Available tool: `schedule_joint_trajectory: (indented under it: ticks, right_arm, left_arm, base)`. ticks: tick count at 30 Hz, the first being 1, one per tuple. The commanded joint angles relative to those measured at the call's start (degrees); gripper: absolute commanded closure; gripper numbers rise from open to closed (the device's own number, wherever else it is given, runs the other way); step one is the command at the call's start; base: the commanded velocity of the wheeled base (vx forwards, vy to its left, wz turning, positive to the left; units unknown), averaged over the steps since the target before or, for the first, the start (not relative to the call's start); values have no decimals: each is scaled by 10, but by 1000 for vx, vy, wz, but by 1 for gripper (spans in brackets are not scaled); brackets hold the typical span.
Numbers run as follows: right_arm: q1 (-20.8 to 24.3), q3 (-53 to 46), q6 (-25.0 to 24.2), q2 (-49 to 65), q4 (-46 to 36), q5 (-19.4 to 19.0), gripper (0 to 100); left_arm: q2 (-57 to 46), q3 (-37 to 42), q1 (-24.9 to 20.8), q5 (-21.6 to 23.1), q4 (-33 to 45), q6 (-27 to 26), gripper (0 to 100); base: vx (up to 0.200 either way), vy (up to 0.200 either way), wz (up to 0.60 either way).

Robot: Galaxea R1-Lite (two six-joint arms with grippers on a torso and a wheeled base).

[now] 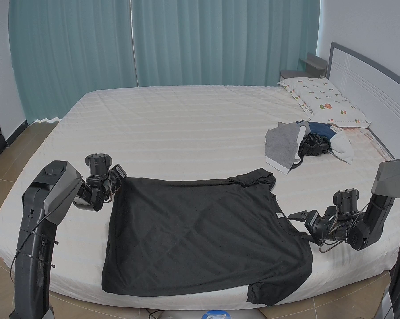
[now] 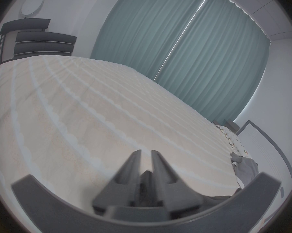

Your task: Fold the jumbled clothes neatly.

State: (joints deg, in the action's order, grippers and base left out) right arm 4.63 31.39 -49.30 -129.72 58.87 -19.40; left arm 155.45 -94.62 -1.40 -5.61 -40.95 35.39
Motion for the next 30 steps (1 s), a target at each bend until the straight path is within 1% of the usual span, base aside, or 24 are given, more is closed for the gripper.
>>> schedule_joint_trajectory:
  ticks: [1, 3, 6, 9, 10, 12, 14, 16, 17, 19, 22, 23, 24, 25, 27, 30]
  right_arm:
    - [0, 0, 0, -1, 0, 0, 0]
    - [0, 0, -1, 0, 0, 0, 0]
    - [-1, 1, -2, 0, 1, -1, 0]
    - [-2, 2, -4, 1, 5, -1, 0]
    - [-3, 5, -12, 3, 7, -1, 0]
    - [-1, 10, -30, 6, 9, -1, 0]
    - [1, 19, -51, 12, 14, 3, 0]
    - [5, 24, -55, 17, 18, 11, 0]
    - [8, 32, -55, 18, 18, 27, 0]
    - [18, 49, -55, 18, 13, 55, 0]
    - [31, 75, -55, 13, 8, 84, 0]
    - [35, 80, -55, 12, 5, 86, 0]
    - [35, 80, -55, 12, 5, 86, 0]
    - [43, 92, -54, 11, -6, 86, 0]
    - [55, 114, -53, 10, -28, 87, 0]
    - [66, 155, -54, 16, -81, 88, 0]
  left_arm:
    - [4, -13, -1, -1, 12, 6, 0]
    - [3, -20, 1, -2, 14, 12, 0]
    - [-11, -14, 16, -19, 15, 44, 0]
    - [-35, 23, 24, -20, 17, 71, 0]
    - [-62, 66, 27, -13, 17, 84, 0]
    - [-95, 118, 27, 2, 12, 88, 0]
    - [-140, 187, 26, 38, 10, 90, 0]
    - [-173, 234, 25, 56, 10, 91, 0]
    - [-199, 279, 20, 72, 9, 98, 0]
    - [-227, 335, 7, 88, 4, 121, 0]
    - [-256, 401, -4, 98, -13, 158, 0]
    - [-264, 421, -8, 99, -20, 164, 0]
    - [-264, 421, -8, 99, -20, 164, 0]
    - [-280, 468, -16, 99, -40, 172, 0]
    - [-291, 507, -24, 101, -62, 186, 0]
    - [-296, 550, -33, 115, -100, 238, 0]
  base:
    - [0, 0, 0]
    - [0, 0, 0]
    - [0, 0, 0]
    - [0, 0, 0]
    - [0, 0, 0]
    - [0, 0, 0]
    - [0, 0, 0]
    - [0, 0, 0]
    - [0, 0, 0]
    - [0, 0, 0]
    - [0, 0, 0]
    - [0, 0, 0]
    - [0, 0, 0]
    - [0, 0, 0]
    - [0, 0, 0]
    - [0, 0, 0]
